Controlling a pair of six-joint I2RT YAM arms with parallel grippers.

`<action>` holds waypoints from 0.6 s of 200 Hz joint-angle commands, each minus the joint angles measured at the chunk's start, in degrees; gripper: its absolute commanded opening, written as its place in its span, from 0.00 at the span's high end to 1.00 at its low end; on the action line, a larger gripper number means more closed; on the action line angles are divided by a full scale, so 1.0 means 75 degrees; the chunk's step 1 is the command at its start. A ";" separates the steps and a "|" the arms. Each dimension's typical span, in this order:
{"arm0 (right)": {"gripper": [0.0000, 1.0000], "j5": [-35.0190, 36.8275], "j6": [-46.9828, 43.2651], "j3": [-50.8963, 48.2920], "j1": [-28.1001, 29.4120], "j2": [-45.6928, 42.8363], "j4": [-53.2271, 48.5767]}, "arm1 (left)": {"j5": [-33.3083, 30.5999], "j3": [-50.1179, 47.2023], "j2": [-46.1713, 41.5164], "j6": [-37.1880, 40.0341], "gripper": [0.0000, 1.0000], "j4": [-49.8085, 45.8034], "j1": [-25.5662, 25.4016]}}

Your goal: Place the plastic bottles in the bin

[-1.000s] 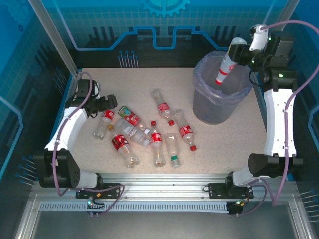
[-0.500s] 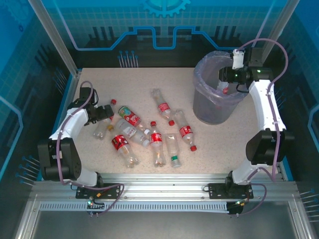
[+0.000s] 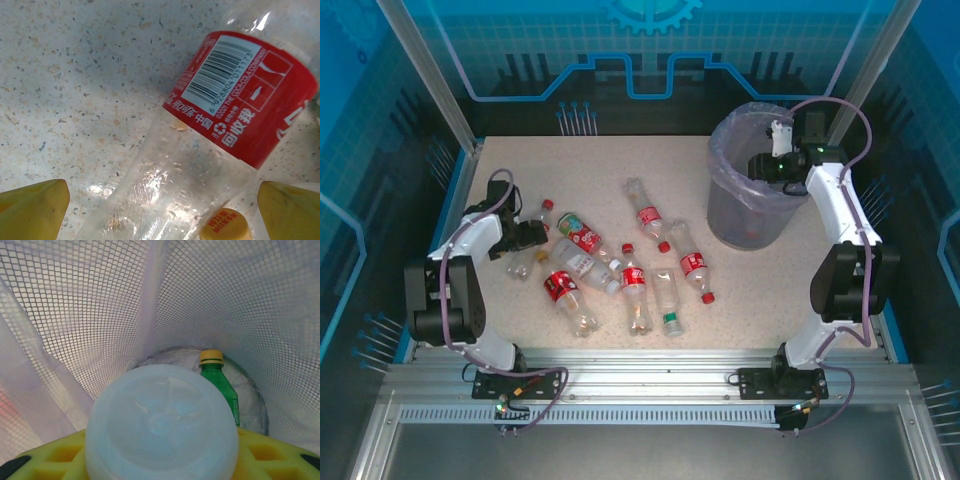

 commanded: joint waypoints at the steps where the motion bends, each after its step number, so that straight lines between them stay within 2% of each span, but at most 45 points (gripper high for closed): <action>1: 0.38 -0.0078 -0.0053 -0.0054 0.0073 0.0033 -0.0225 | -0.0141 0.0131 0.0227 0.0194 0.03 0.0015 0.0060; 20: 0.29 -0.0017 -0.0122 0.0078 0.0040 -0.0021 -0.0397 | -0.0146 0.0159 0.0409 0.0206 0.04 0.0048 0.0060; 63: 0.24 -0.0097 -0.0144 0.0696 0.0018 -0.0391 -0.0811 | -0.0017 0.0090 0.0722 0.0203 0.07 0.0220 0.0060; 90: 0.22 -0.0071 -0.0055 0.0938 -0.0096 -0.0939 -0.0938 | -0.0015 0.0014 0.0784 0.0168 0.16 0.0305 0.0060; 120: 0.22 -0.0723 0.0254 0.0733 -0.0237 -0.1837 -0.0608 | -0.0148 -0.0030 0.0830 0.0206 0.24 0.0371 0.0060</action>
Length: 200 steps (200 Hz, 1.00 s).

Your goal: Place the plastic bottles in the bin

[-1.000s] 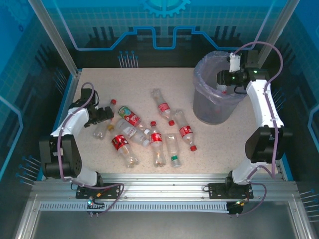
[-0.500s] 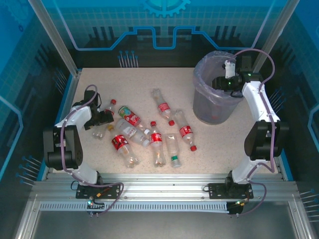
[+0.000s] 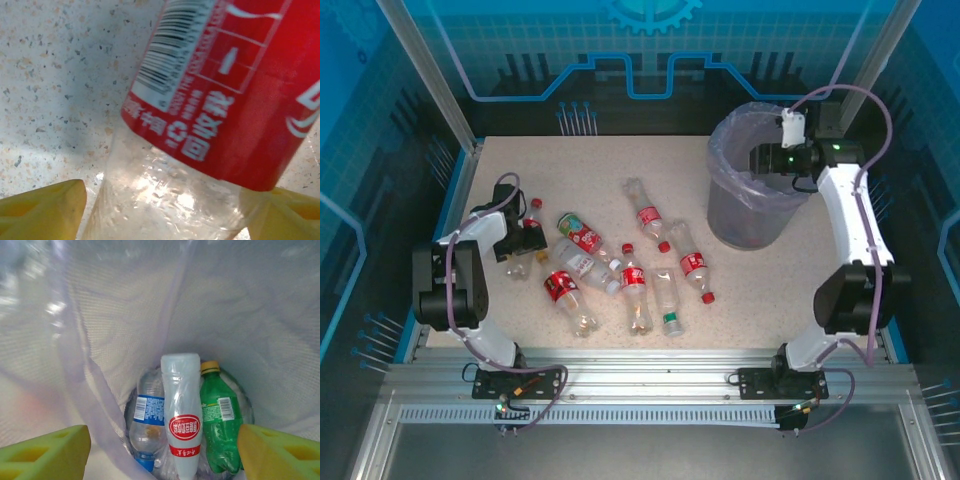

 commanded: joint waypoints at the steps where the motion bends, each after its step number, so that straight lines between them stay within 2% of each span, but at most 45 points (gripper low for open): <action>1: 0.22 -0.0610 0.0291 0.0121 -0.0141 -0.0954 0.0065 | -0.0124 -0.0029 0.0134 0.0049 0.24 0.0107 0.0060; 41: 0.23 -0.1298 0.0840 -0.0351 -0.0070 -0.2161 0.0352 | -0.0023 0.0013 0.0149 0.0132 0.43 0.0263 0.0083; 69: 0.23 -0.1405 0.1016 -0.0685 0.0377 -0.2786 0.0353 | 0.0134 0.0185 -0.0137 0.0090 0.54 0.0211 0.0072; 93: 0.24 -0.1142 0.1170 -0.0960 0.1125 -0.3170 0.0387 | 0.0413 0.0283 -0.0487 0.0076 0.58 0.0313 0.0072; 126: 0.24 -0.0023 0.1595 -0.1909 0.2870 -0.3607 0.0897 | 0.0999 0.0324 -0.0854 -0.0052 0.59 0.0566 -0.0034; 160: 0.24 0.0064 0.2096 -0.2465 0.4057 -0.3278 0.1580 | 0.1170 0.0441 -0.1497 0.0087 0.59 0.0427 -0.0916; 185: 0.23 0.0106 0.2256 -0.2369 0.4681 -0.2750 0.1885 | 0.1807 0.0379 -0.2125 0.0318 0.58 0.0659 -0.1934; 200: 0.20 0.0520 0.2374 -0.2304 0.5030 -0.2405 0.2009 | 0.2308 0.0269 -0.2373 0.0449 0.59 0.0986 -0.2395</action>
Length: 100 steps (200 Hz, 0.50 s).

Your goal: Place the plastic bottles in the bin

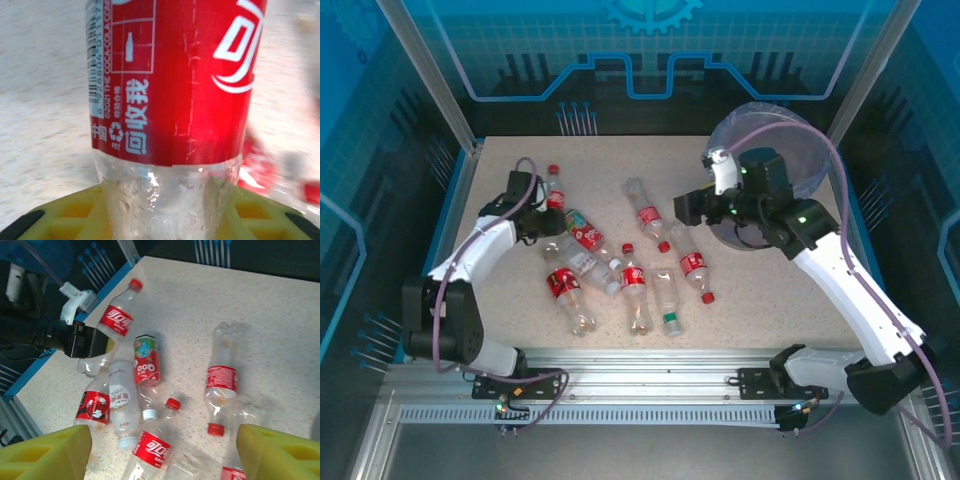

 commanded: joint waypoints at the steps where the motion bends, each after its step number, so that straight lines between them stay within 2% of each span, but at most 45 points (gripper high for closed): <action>1: 0.20 0.0548 0.0361 0.0107 0.0475 0.0437 0.0582 | 0.1077 0.0075 -0.0549 0.0371 0.59 0.0475 -0.0615; 14: 0.18 0.0573 0.0535 0.0108 0.0659 0.0743 0.0779 | 0.1687 -0.0048 -0.0699 0.0373 0.60 0.0820 -0.0817; 44: 0.16 -0.0017 0.0967 0.0133 0.0758 0.1431 0.1584 | 0.2948 -0.0345 -0.0951 0.0356 0.61 0.1613 -0.1117; 68: 0.11 -0.0542 0.1142 0.0166 0.0768 0.1908 0.2367 | 0.3507 -0.0575 -0.0991 0.0346 0.60 0.2196 -0.1351; 100: 0.07 -0.0679 0.1406 0.0397 0.0757 0.2538 0.2870 | 0.3674 -0.0631 -0.0822 0.0223 0.60 0.2667 -0.1663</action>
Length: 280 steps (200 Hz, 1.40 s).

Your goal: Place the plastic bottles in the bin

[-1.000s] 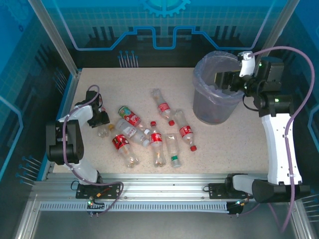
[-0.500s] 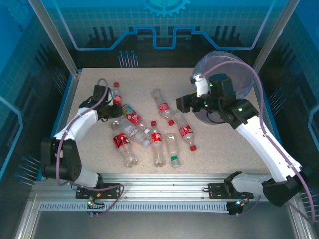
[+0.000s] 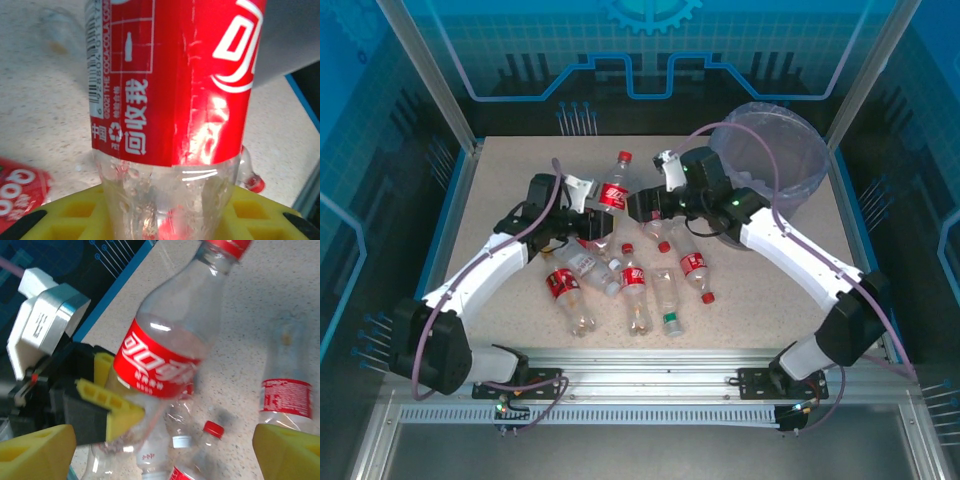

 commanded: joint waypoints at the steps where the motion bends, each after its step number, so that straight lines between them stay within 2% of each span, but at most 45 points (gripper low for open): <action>1: 0.07 -0.0290 0.0358 0.0358 0.0073 0.0362 0.0877 | 0.0623 -0.0115 0.0016 0.0044 0.60 0.0791 -0.0184; 27: 0.07 0.0125 0.0526 0.0580 -0.0015 0.0745 0.0743 | 0.0699 -0.0314 -0.0003 -0.0186 0.60 0.1338 -0.0300; 80: 0.12 -0.0332 0.1313 0.0666 -0.0289 0.1232 0.1557 | 0.0750 -0.0394 0.0080 -0.0144 0.59 0.1589 -0.0487; 106: 0.22 -0.0430 0.1428 0.0690 -0.0363 0.1354 0.1591 | 0.0698 -0.0454 0.0050 -0.0207 0.59 0.1754 -0.0496; 132: 0.36 -0.0402 0.1381 0.0659 -0.0362 0.1314 0.1571 | 0.0669 -0.0410 0.0073 -0.0218 0.59 0.1760 -0.0497; 158: 0.41 -0.0413 0.1305 0.0661 -0.0365 0.1285 0.1564 | 0.0658 -0.0439 0.0085 -0.0271 0.54 0.1852 -0.0489; 170: 0.43 -0.0513 0.1295 0.0661 -0.0374 0.1283 0.1652 | 0.0626 -0.0433 0.0074 -0.0284 0.51 0.1844 -0.0498; 185: 0.47 -0.0594 0.1270 0.0709 -0.0375 0.1273 0.1744 | 0.0576 -0.0490 -0.0003 -0.0281 0.42 0.1873 -0.0493; 212: 0.50 -0.0604 0.0980 0.1124 -0.0407 0.1276 0.1442 | 0.0514 -0.0652 -0.0324 -0.0327 0.07 0.1789 -0.0494; 218: 0.50 -0.0564 0.0870 0.1253 -0.0421 0.1263 0.1315 | 0.0460 -0.0686 -0.0427 -0.0341 0.02 0.1716 -0.0499; 250: 0.52 -0.0015 0.0004 0.2338 -0.0559 0.1157 0.0338 | -0.0382 -0.0618 -0.1135 -0.0733 0.01 0.0332 -0.0491; 280: 0.54 0.0853 -0.1054 0.3596 -0.0746 0.1030 -0.0684 | -0.1453 -0.0565 -0.1919 -0.1658 0.01 -0.1402 -0.0491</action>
